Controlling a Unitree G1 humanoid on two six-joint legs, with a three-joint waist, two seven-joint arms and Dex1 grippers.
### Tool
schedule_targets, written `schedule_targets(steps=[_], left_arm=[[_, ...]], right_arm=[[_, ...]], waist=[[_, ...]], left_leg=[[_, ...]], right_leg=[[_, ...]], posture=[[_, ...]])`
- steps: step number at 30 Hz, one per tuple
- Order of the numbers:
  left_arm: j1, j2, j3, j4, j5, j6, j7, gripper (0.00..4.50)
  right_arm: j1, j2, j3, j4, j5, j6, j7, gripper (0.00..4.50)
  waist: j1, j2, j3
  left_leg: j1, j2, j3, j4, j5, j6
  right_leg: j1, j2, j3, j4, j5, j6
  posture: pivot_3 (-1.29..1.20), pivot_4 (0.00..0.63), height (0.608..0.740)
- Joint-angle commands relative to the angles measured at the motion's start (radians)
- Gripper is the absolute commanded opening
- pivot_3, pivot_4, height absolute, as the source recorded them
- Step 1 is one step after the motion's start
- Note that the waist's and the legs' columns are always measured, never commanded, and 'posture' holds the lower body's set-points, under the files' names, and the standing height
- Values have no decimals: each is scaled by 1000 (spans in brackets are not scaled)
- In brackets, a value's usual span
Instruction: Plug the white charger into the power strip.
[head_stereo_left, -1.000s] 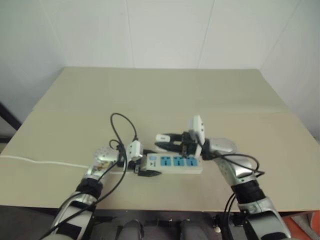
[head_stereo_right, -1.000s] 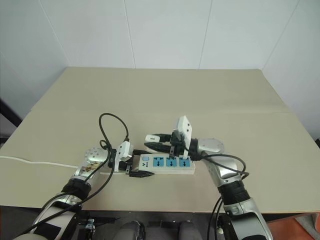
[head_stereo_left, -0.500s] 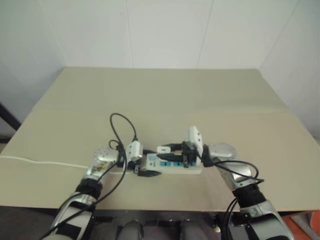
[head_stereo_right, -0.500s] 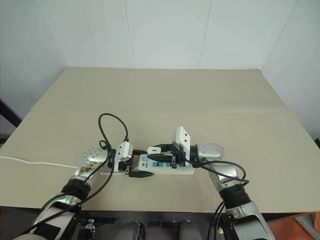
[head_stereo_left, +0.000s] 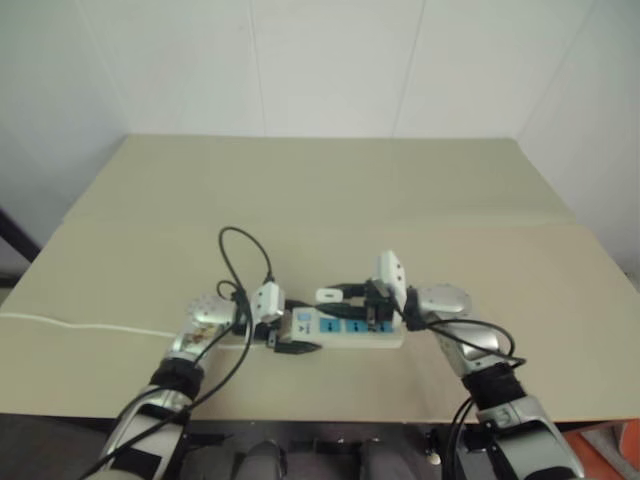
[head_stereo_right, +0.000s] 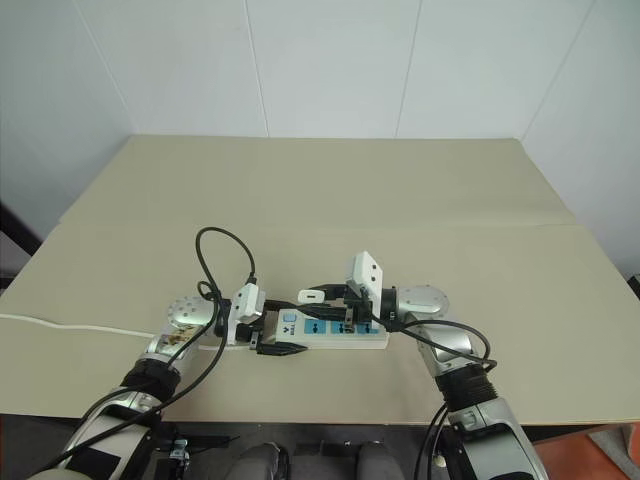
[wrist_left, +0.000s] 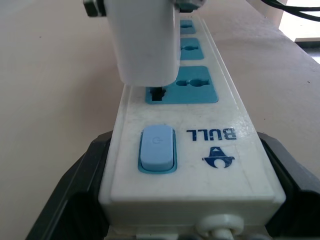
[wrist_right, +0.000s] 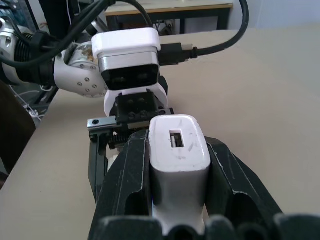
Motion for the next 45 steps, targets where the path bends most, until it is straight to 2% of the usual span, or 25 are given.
schedule_targets(steps=[1,13,25,40,45], left_arm=[[32,10,-39,13,36,7,-26,3323],[30,20,-40,8,33,12,-26,3323],[36,32,-41,-2,32,21,-24,3323],[28,41,-40,8,32,16,-25,3323],[36,43,-39,-3,29,18,-21,3323]], right_arm=[[-1,-27,-23,8,-14,-23,9,1160],[36,-84,51,99,-110,-127,75,1160],[39,-101,49,265,-113,-87,47,1160],[45,-98,67,254,-103,-87,61,1160],[30,-102,85,216,-94,-50,101,2813]], waist=[[0,0,0],[4,0,-1],[5,-3,-13],[7,-5,-16],[6,-7,-17]], left_leg=[[0,0,0,0,0,0],[0,0,0,0,0,0],[5,0,0,-1,0,0],[6,0,0,-1,0,0],[6,1,0,-1,0,0]], right_leg=[[0,0,0,0,0,0],[1,0,0,-1,-1,1],[5,0,0,-2,-2,2],[6,0,0,-2,-2,3],[6,0,0,-2,-2,3]], posture=[[0,150,740],[0,150,740],[0,150,740],[0,150,740],[0,150,740]])
